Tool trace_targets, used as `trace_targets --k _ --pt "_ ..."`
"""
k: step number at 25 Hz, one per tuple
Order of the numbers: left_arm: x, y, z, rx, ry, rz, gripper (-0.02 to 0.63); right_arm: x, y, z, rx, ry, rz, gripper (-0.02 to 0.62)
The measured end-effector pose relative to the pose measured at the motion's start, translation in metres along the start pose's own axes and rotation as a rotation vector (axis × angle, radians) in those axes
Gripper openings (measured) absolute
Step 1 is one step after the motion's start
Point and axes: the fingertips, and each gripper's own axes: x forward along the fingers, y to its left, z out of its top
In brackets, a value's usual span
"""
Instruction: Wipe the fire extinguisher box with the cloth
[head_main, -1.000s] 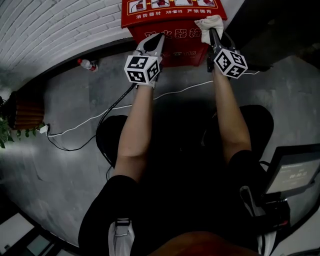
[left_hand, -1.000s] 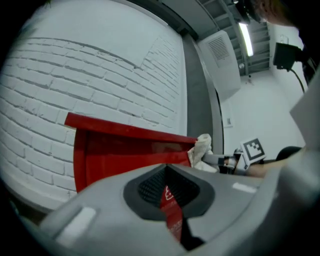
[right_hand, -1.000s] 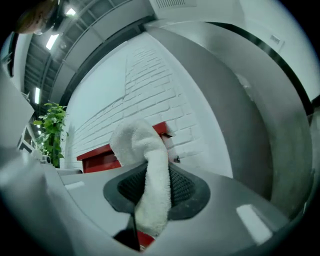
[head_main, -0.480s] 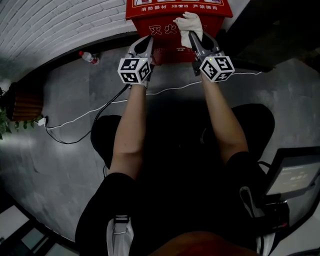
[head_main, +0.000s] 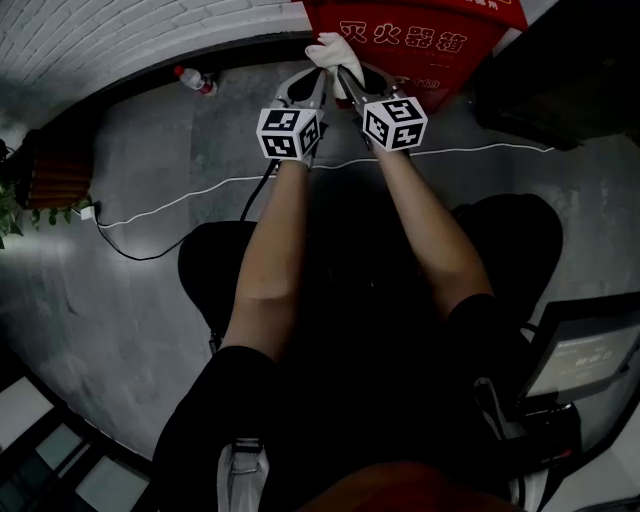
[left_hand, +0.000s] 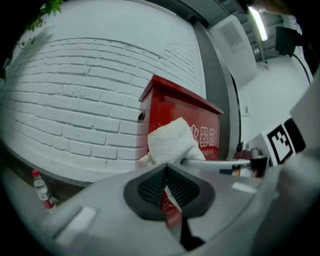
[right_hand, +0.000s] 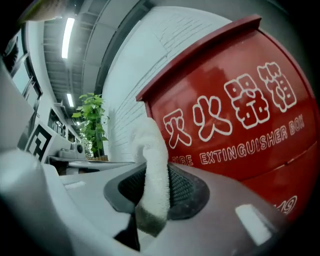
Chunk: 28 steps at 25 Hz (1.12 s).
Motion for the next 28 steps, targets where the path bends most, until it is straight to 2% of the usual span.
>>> trace_targets --k 4,8,15,22,28 --pt "0.004 0.004 -0.004 -0.001 0.016 -0.004 0.002 0.005 -0.021 -0.02 0.037 0.049 -0.086 0.098" --pt "0.009 -0.003 0.001 -0.002 0.02 -0.013 0.002 -0.01 -0.057 -0.011 0.072 0.059 -0.197 0.098" --pt "0.033 -0.04 -0.006 0.045 0.026 -0.085 0.002 -0.038 -0.093 0.0 0.057 0.034 -0.273 0.098" --pt "0.05 -0.079 -0.007 0.056 0.0 -0.157 0.003 -0.096 -0.158 0.011 0.079 -0.008 -0.416 0.098" --pt "0.052 -0.087 -0.011 0.066 0.009 -0.179 0.002 -0.151 -0.222 0.021 0.113 -0.045 -0.577 0.098"
